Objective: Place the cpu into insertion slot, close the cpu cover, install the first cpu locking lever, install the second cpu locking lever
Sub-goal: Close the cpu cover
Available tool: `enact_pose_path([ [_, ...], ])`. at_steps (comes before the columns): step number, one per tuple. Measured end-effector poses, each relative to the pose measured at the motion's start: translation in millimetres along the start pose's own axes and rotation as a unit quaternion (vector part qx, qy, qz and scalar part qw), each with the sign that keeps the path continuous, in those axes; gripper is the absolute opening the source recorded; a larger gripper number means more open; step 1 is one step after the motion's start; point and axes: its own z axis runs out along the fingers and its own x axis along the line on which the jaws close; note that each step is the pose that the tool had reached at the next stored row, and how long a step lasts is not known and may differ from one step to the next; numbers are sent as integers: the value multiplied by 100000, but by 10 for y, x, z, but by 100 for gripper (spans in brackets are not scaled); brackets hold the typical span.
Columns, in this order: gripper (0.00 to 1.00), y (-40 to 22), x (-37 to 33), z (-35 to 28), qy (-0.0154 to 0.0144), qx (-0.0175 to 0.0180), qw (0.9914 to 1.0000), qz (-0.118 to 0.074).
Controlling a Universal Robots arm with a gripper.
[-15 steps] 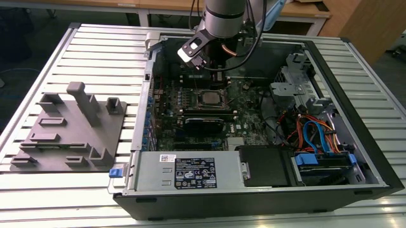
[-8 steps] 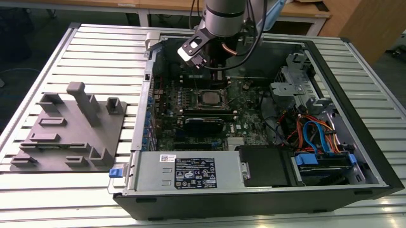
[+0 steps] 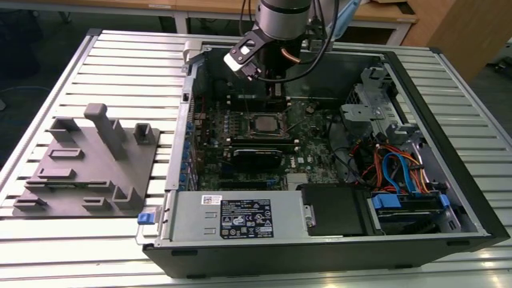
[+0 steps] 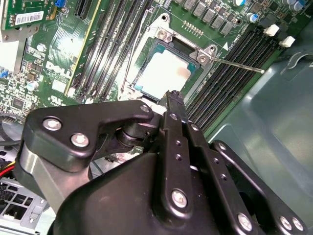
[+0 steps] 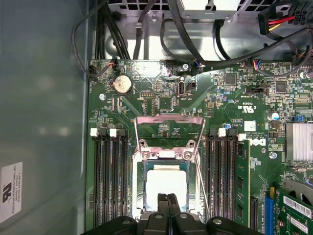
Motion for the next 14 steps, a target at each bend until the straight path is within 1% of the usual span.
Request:
enact_pose_path([
  [8, 10, 0, 0, -8, -10, 6, 100000, 0],
  [11, 10, 1, 1, -26, -1, -1, 100000, 1],
  [14, 10, 1, 1, -63, -2, -1, 100000, 2],
])
